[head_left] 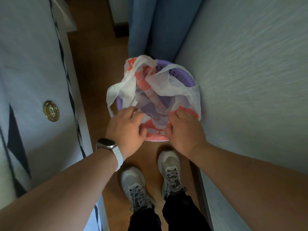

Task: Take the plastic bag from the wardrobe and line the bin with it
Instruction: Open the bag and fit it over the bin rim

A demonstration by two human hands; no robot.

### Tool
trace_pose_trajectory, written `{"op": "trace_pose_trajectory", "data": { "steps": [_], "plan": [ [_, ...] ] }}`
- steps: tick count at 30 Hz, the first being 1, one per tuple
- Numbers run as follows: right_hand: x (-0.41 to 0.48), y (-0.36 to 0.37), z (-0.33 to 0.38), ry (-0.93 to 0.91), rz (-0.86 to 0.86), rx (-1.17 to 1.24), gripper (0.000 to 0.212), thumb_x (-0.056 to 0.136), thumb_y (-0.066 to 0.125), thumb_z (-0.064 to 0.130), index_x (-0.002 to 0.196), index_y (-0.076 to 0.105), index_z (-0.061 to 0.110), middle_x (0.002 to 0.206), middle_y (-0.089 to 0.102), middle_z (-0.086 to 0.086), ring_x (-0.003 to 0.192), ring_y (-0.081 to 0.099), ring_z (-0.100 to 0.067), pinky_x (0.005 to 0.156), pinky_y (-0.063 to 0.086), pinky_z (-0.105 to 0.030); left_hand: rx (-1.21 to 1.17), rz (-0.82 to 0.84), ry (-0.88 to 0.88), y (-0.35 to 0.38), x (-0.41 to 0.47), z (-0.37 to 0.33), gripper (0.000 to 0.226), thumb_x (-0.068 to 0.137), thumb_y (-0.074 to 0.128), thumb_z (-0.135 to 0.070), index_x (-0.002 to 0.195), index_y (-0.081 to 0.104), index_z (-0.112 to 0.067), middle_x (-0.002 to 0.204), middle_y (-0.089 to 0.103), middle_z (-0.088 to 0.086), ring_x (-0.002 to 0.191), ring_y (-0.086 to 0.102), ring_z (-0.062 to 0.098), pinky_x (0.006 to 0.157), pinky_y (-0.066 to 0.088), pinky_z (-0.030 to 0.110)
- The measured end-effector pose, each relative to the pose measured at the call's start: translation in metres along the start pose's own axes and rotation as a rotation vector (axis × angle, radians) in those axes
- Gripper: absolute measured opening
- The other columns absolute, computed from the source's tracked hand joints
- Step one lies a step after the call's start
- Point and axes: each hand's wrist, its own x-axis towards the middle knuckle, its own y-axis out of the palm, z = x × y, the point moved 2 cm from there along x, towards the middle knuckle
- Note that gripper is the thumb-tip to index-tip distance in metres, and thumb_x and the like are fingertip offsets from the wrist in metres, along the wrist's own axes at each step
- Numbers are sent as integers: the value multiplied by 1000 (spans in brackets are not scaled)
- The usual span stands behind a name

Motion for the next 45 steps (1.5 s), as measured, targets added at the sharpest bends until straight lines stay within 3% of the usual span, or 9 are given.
{"op": "trace_pose_trajectory", "data": {
  "steps": [6,9,14,19,24,29,34,39,45],
  "plan": [
    [54,11,-6,-203,160,-183,56,88,42,42,139,39,17,147,35,-9,133,32,-30,109,30,-45,101,-22,17,-3,49,16,68,80,69,-33,140,41,-17,154,31,13,141,26,37,107,36,51],
    [73,2,-17,-90,150,-266,65,91,45,42,148,19,22,159,3,-10,145,3,-34,113,13,-53,133,-26,-34,-2,62,27,76,80,70,-38,145,35,-19,158,22,12,143,21,37,109,32,51],
    [88,-13,-34,150,122,-251,77,89,45,46,150,7,19,158,-8,-13,144,-8,-35,112,16,-54,140,13,-148,0,69,37,81,83,66,-48,148,26,-22,157,21,12,144,21,36,110,31,50],
    [96,-11,-42,240,79,-197,79,88,49,42,150,7,15,157,-3,-15,144,-2,-38,111,21,-50,113,54,-126,0,75,47,83,85,64,-44,149,16,-24,156,22,11,140,31,36,104,41,49],
    [103,-8,-42,252,19,-124,76,79,62,32,143,26,12,148,21,-22,130,30,-40,104,33,-48,-45,114,-111,6,75,51,81,87,64,-13,148,12,-28,160,11,4,121,51,33,84,53,38],
    [94,-9,-40,183,-7,82,59,84,60,14,137,34,15,124,43,-17,102,50,-35,78,42,-38,-30,84,-150,-3,82,62,79,84,61,-3,146,18,-30,156,21,3,119,50,36,81,56,46],
    [86,-6,-18,251,-7,319,46,88,62,16,129,42,18,121,48,-10,104,54,-29,77,44,-32,128,107,-295,-16,86,65,73,78,71,-23,140,32,-21,151,29,12,129,39,39,96,46,53],
    [72,0,-12,409,-45,465,42,88,64,27,122,40,22,116,52,-4,104,57,-23,82,55,-41,121,-115,-221,-30,84,45,55,78,70,-29,128,53,-14,139,47,15,127,42,36,99,40,50],
    [59,-16,-4,347,-95,232,58,79,59,42,130,35,24,120,47,0,108,46,-19,71,43,-31,62,-83,-119,-33,104,45,68,81,70,-30,139,39,-15,148,38,14,131,40,35,100,43,47]
  ]
}}
